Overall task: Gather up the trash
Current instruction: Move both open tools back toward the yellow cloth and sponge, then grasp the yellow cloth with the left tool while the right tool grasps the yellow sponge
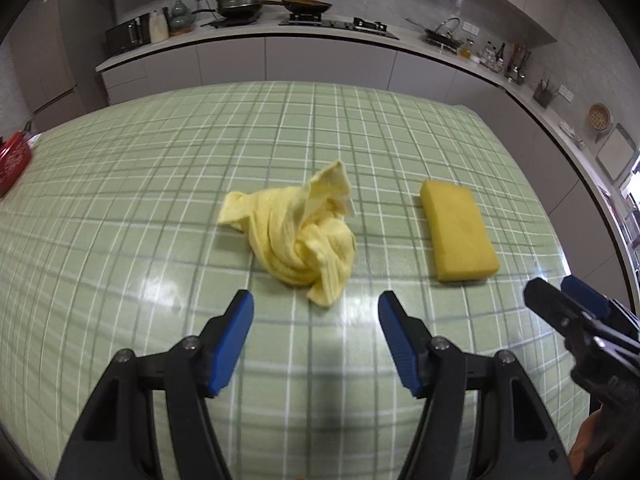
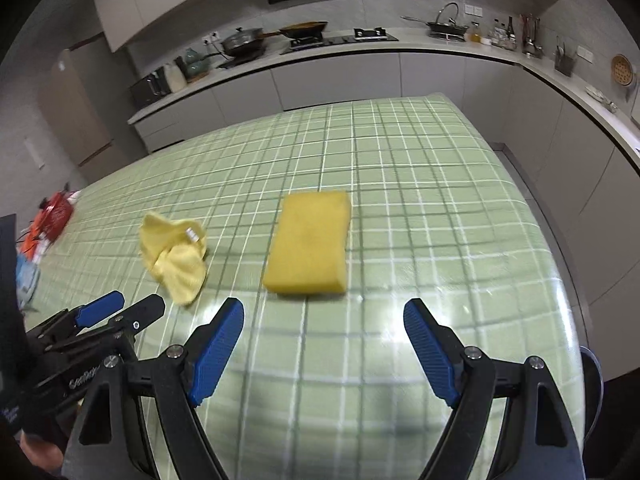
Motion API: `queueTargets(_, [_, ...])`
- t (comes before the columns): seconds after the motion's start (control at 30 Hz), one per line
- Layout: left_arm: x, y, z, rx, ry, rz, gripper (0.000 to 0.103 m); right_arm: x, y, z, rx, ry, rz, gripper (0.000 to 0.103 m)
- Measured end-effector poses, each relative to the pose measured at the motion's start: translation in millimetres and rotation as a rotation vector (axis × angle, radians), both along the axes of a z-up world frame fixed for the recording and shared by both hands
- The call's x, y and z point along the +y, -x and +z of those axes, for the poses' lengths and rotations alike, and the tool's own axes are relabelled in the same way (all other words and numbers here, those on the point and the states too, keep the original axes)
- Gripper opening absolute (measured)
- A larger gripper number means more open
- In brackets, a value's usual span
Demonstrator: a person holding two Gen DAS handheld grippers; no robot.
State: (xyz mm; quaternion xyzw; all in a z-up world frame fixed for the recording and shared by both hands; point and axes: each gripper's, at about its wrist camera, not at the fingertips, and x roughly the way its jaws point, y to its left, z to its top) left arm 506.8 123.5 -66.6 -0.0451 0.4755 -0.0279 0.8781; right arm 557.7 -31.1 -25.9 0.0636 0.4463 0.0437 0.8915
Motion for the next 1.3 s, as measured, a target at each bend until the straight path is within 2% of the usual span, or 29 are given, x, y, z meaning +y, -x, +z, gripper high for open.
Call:
queueTargets(0.3, [3,-39,-10,0.005,-0.002,-0.065,0.066,15,-51,-16,0.039,0.023,-0.085,0.084])
queueTargets(0.47, [4,-57,-15,0.020,0.018,-0.063,0.066,20,-76,-29,0.073,0.028,-0.075,0.084])
queueTargets(0.77, [-2,-75,-27,0.018,-0.016,-0.072,0.066,30,-106,-59,0.132,0.089,-0.067,0.084])
queueTargets(0.9, [-10,-79,-30,0.005,-0.039,-0.090,0.066,33,-103,-60,0.106,0.106,-0.065,0.084])
queueTargets(1.0, [-20,-83,-33,0.002,-0.067,-0.098,0.066,35,-101,-62,0.097,0.143,-0.061,0.078])
queueTargets(1.13, [-28,-80,-37,0.001,-0.098,-0.081,0.068,41,-94,-61,0.081,0.158,-0.052,0.064])
queueTargets(1.3, [-12,-66,-48,0.018,-0.097,-0.048,0.075,45,-87,-62,0.079,0.161,-0.036,0.064])
